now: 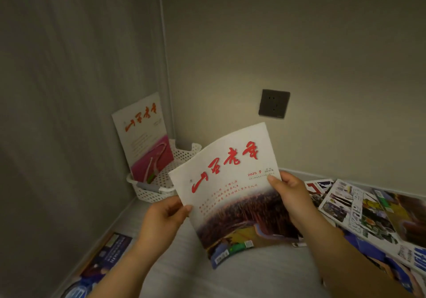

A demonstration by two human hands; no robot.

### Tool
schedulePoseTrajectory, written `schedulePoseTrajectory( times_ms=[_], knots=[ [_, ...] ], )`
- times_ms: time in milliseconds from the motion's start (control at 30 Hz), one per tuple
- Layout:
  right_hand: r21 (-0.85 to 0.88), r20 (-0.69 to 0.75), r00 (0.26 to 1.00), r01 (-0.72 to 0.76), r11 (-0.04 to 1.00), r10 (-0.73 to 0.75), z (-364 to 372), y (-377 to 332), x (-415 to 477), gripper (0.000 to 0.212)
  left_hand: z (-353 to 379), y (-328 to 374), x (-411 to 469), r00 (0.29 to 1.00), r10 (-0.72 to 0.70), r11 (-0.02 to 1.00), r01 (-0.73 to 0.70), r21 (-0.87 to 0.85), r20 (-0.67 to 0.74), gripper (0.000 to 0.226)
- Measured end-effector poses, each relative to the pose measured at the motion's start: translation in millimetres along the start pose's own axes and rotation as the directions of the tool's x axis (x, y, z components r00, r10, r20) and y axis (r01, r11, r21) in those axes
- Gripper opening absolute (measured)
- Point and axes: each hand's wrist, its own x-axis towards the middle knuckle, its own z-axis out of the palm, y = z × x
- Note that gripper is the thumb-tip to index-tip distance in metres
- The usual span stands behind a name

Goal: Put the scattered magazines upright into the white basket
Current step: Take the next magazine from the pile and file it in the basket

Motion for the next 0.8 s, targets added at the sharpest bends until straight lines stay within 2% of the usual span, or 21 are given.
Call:
schedulePoseTrajectory(
  times_ms=[100, 200, 300, 367, 467, 567, 633, 700, 800],
  knots=[
    [-0.012, -0.025, 0.998, 0.064, 0.998, -0.064, 35, -19, 22, 0.017, -24, -1, 20, 0.978, 0.152, 0.988, -0.145, 0.054, -0.143, 0.018],
    [-0.147, -0.044, 0.979, 0.192, 0.97, -0.201, 68, -40, 47, 0.016, -50, 3, 45, 0.909, 0.315, 0.948, -0.291, 0.127, -0.272, 0.02],
    [-0.257, -0.065, 0.952, 0.275, 0.926, -0.301, 99, -62, 74, 0.021, -72, 11, 74, 0.86, 0.377, 0.926, -0.358, 0.12, -0.345, 0.02],
    [-0.271, -0.095, 0.933, 0.311, 0.911, -0.347, 120, -75, 91, 0.022, -84, 14, 90, 0.832, 0.399, 0.915, -0.391, 0.103, -0.385, 0.023],
    [-0.235, -0.094, 0.924, 0.34, 0.911, -0.369, 152, -86, 112, 0.014, -98, 10, 107, 0.817, 0.375, 0.919, -0.391, 0.058, -0.438, 0.025],
    [-0.237, -0.09, 0.933, 0.32, 0.917, -0.349, 181, -83, 130, 0.015, -108, -4, 118, 0.833, 0.31, 0.94, -0.341, 0.016, -0.459, 0.033],
    [-0.216, -0.066, 0.954, 0.273, 0.937, -0.293, 198, -75, 140, 0.014, -110, -19, 124, 0.852, 0.263, 0.957, -0.291, 0.007, -0.452, 0.029],
    [-0.244, -0.018, 0.97, 0.23, 0.942, -0.241, 212, -62, 151, 0.022, -111, -37, 131, 0.863, 0.213, 0.968, -0.249, -0.018, -0.459, 0.021],
    [-0.292, 0.037, 0.992, 0.125, 0.948, -0.119, 227, -37, 165, 0.014, -108, -63, 138, 0.877, 0.152, 0.984, -0.176, -0.011, -0.457, 0.017]
  ],
)
